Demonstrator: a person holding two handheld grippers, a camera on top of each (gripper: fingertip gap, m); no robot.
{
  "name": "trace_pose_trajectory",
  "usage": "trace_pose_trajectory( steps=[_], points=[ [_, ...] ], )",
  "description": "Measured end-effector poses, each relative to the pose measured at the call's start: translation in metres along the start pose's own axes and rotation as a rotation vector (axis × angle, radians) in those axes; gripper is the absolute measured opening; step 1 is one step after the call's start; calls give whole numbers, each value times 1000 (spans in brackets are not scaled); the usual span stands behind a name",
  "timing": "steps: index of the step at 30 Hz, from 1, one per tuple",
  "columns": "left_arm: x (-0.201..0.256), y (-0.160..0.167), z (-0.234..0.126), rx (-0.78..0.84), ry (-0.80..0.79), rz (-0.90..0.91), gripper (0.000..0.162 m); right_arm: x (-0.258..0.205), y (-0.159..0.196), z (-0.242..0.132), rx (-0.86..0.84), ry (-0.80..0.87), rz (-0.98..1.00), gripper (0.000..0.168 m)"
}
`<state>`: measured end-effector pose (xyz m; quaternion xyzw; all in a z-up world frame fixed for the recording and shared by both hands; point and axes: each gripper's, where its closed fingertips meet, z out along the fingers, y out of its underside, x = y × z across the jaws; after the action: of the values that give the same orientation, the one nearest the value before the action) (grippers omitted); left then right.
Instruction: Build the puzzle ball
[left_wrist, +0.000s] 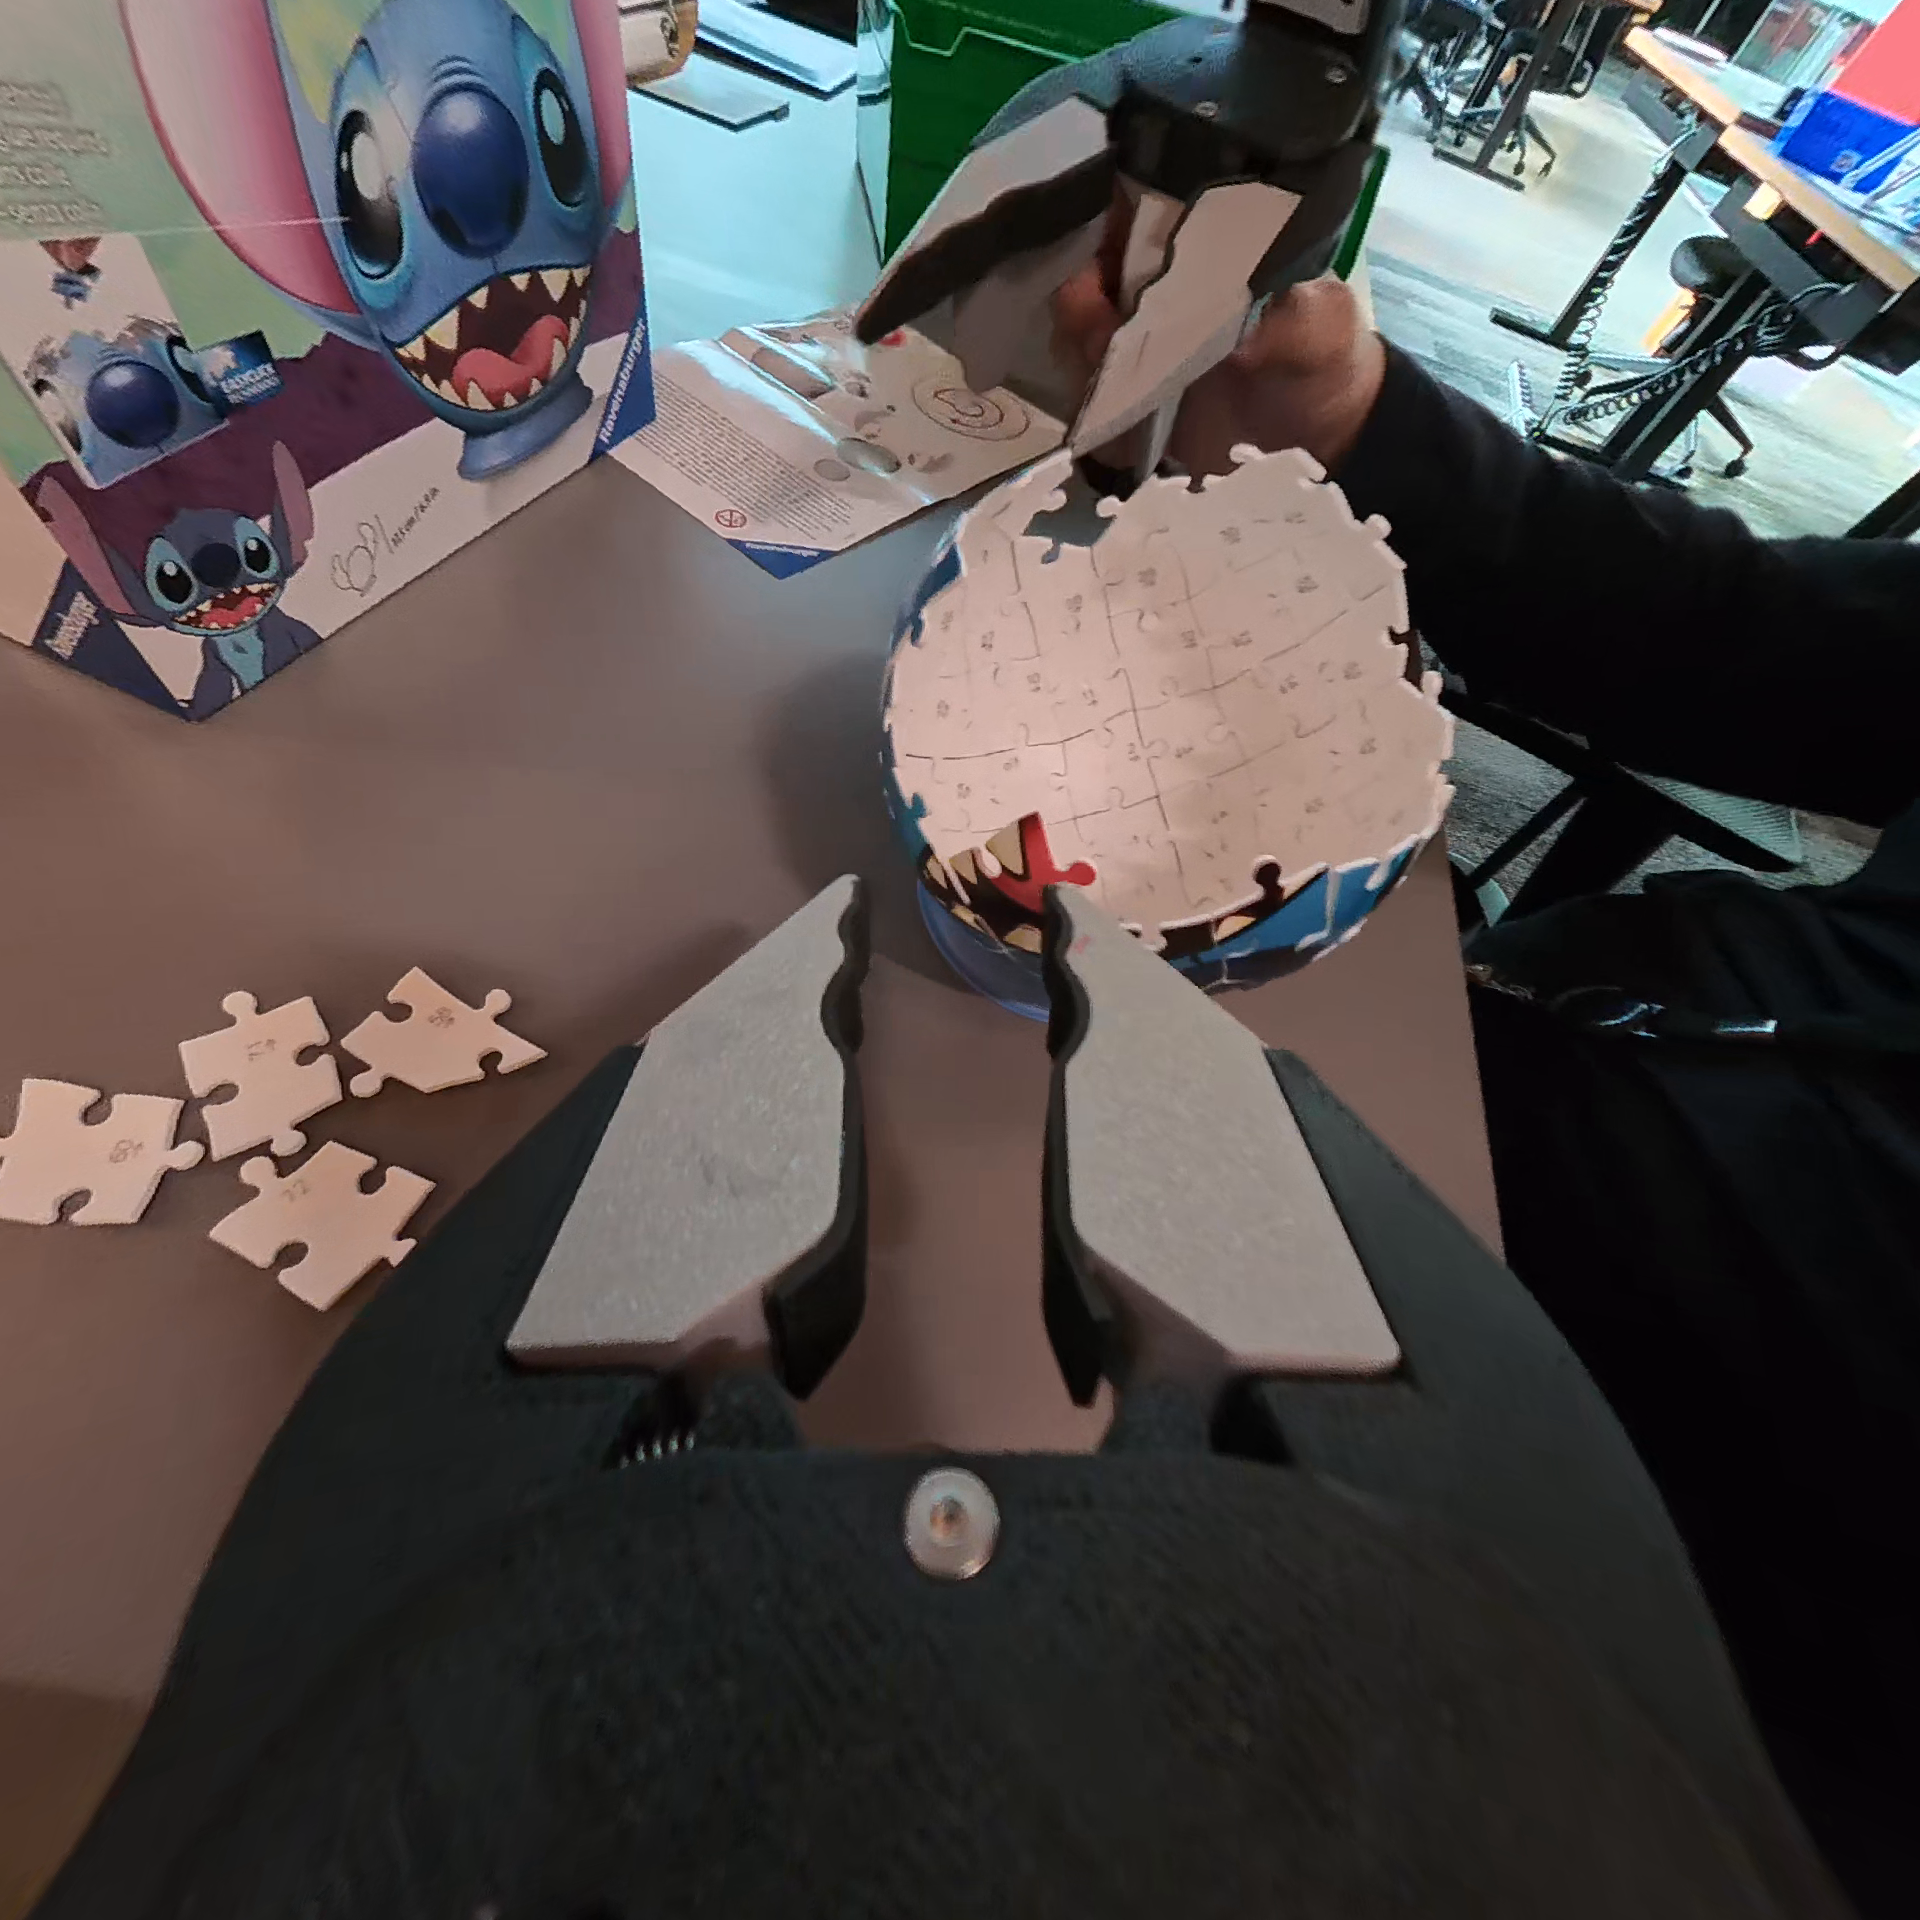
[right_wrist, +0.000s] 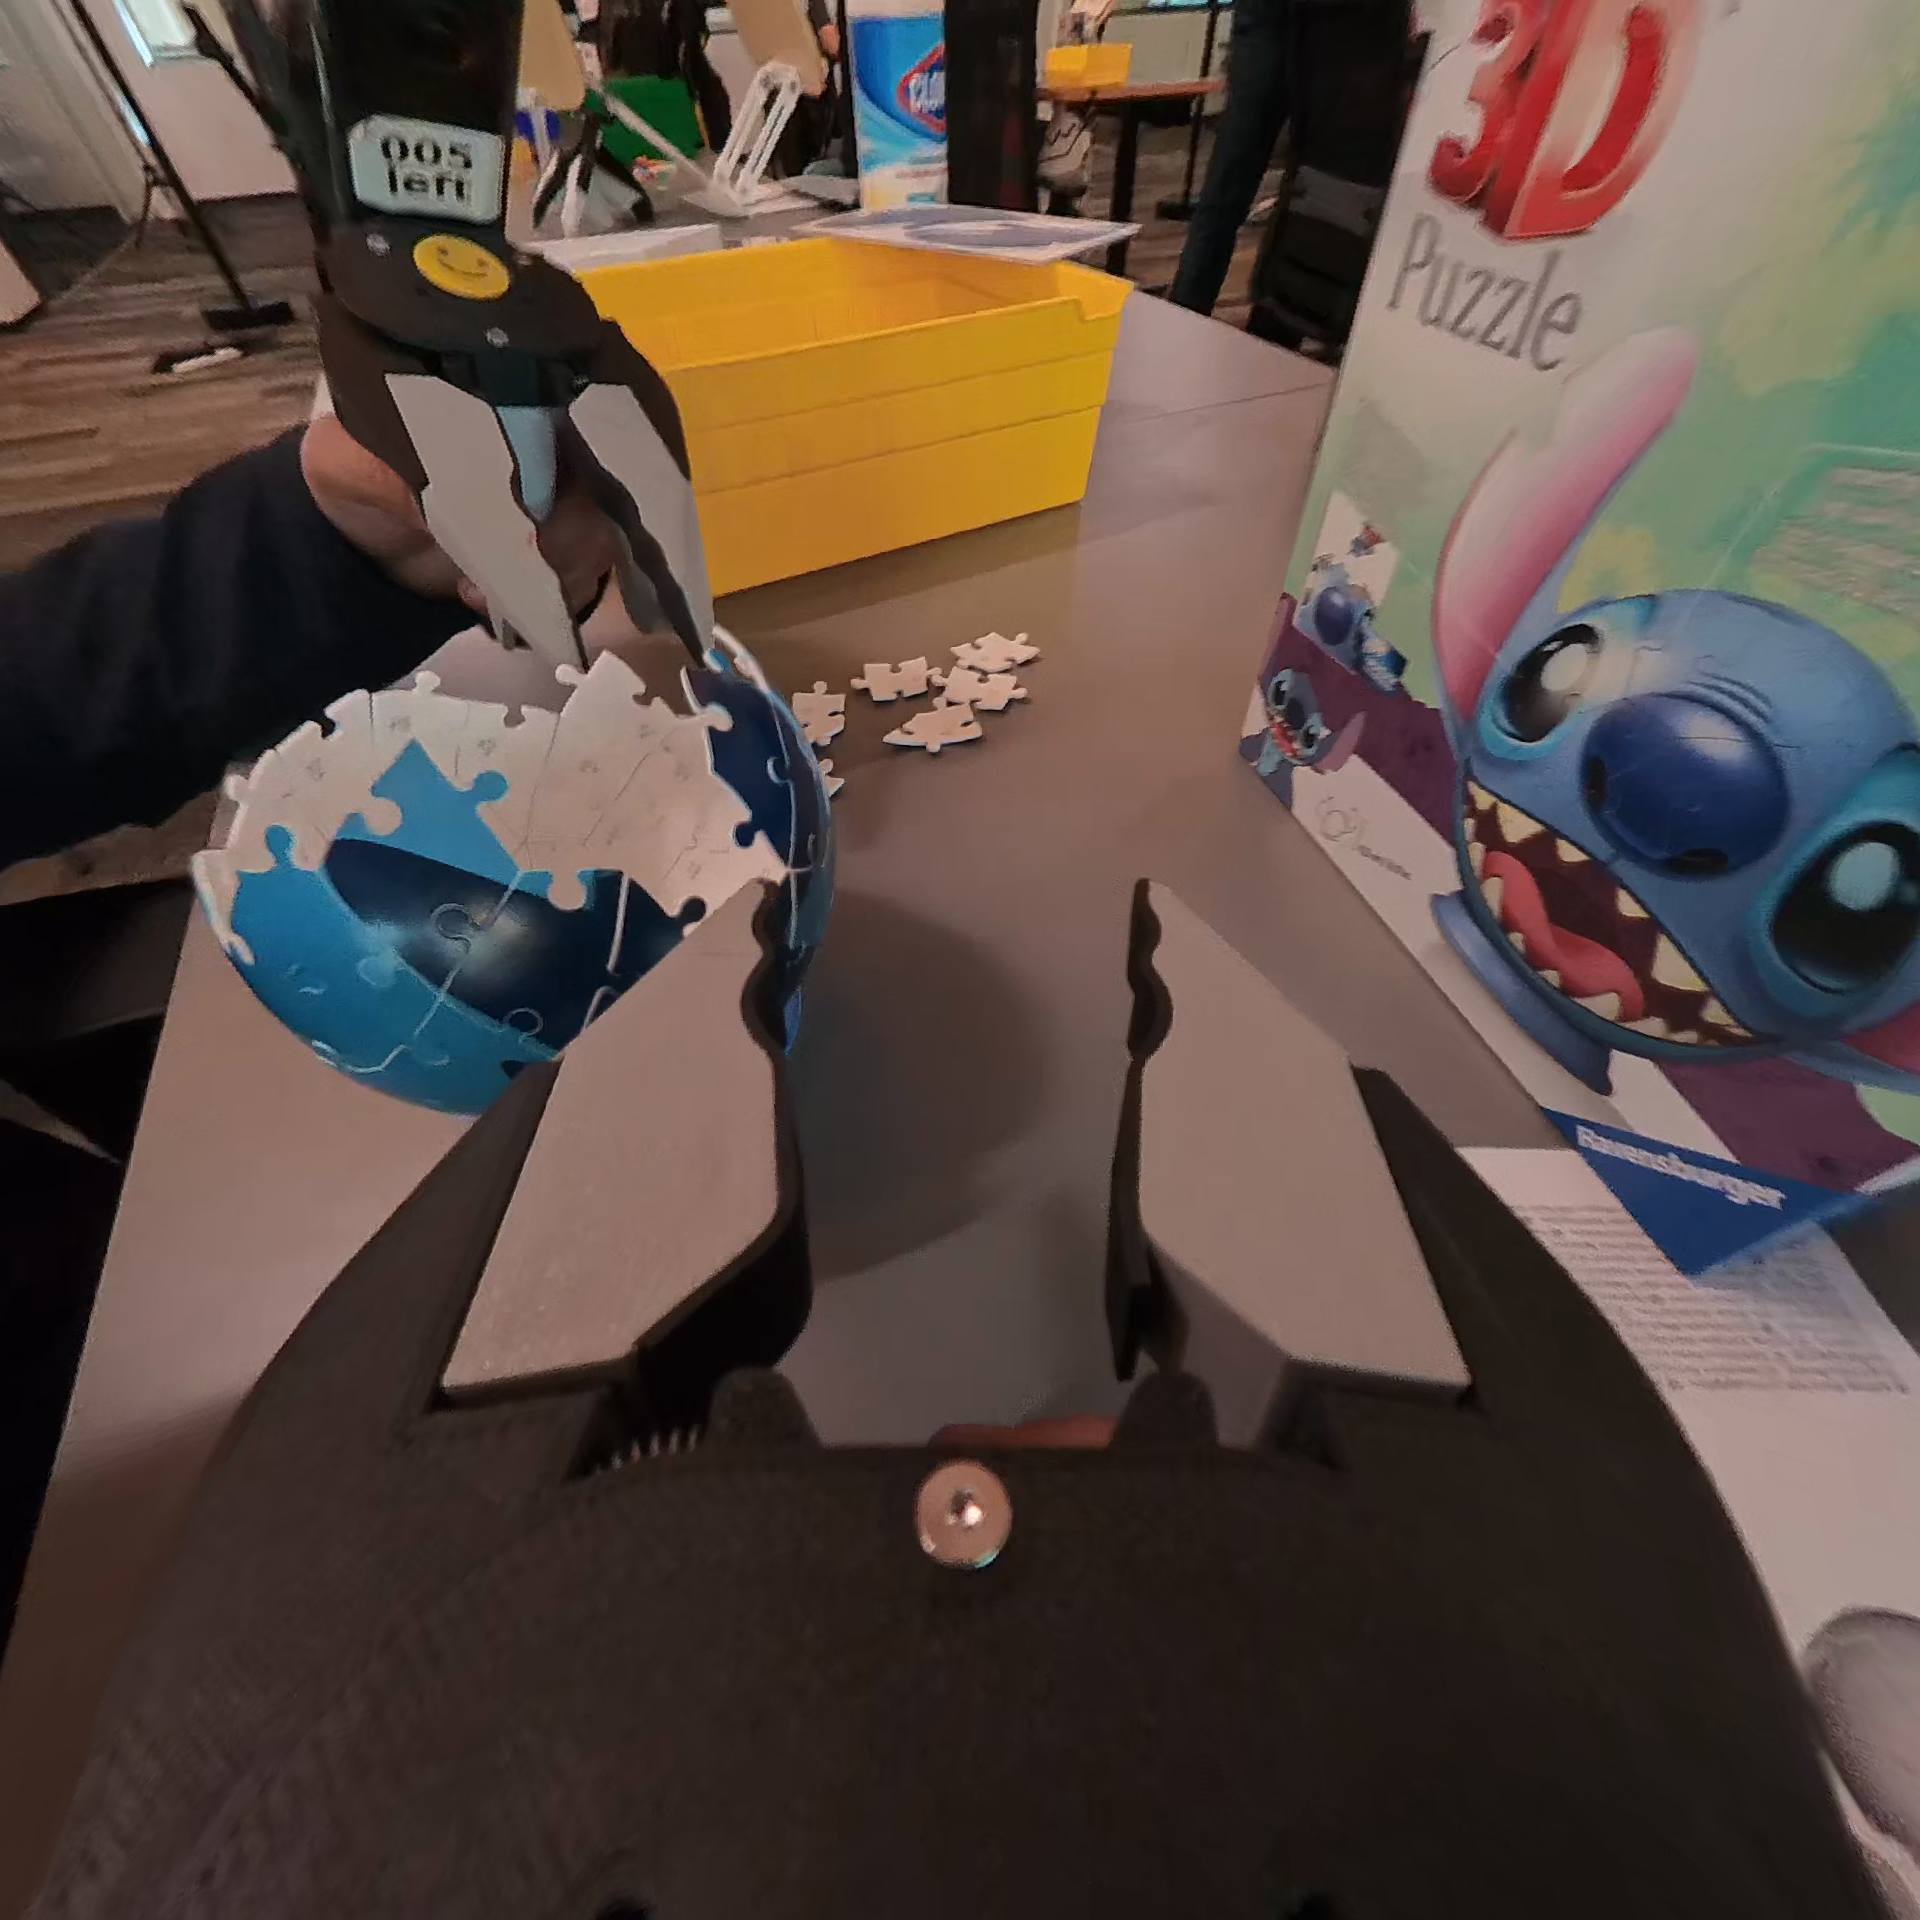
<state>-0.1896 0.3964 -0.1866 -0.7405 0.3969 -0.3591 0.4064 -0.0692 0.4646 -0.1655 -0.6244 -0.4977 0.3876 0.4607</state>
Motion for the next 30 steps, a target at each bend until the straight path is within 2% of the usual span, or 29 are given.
trace_pose_trajectory(
  steps=[7, 10, 14, 17, 20, 22, 26, 30],
  points=[
    [11, -16, -9, 61, -7, 34, 33, -18, -26, -38, 122, 22, 40, 58],
    [20, -16, -22, 62, -26, 70, 33, -37, -8, -41, 66, -13, 67, 58],
    [10, 7, -30, -23, -109, 95, 36, -69, 24, -41, -32, -105, 87, 63],
    [13, 27, -24, -137, -29, 121, 58, -92, 39, -39, -71, -168, 34, 69],
    [10, 31, -15, -196, 1, 191, 78, -95, 46, -28, -93, -130, 30, 87],
    [2, 29, -5, -212, -22, 232, 80, -101, 42, -20, -70, -120, 31, 90],
    [2, 38, 15, -312, 18, 238, 83, -93, 44, -9, -88, 13, -31, 92],
    [7, 44, 29, -337, 39, 250, 86, -102, 42, -6, -85, 5, -79, 101]
  ],
)
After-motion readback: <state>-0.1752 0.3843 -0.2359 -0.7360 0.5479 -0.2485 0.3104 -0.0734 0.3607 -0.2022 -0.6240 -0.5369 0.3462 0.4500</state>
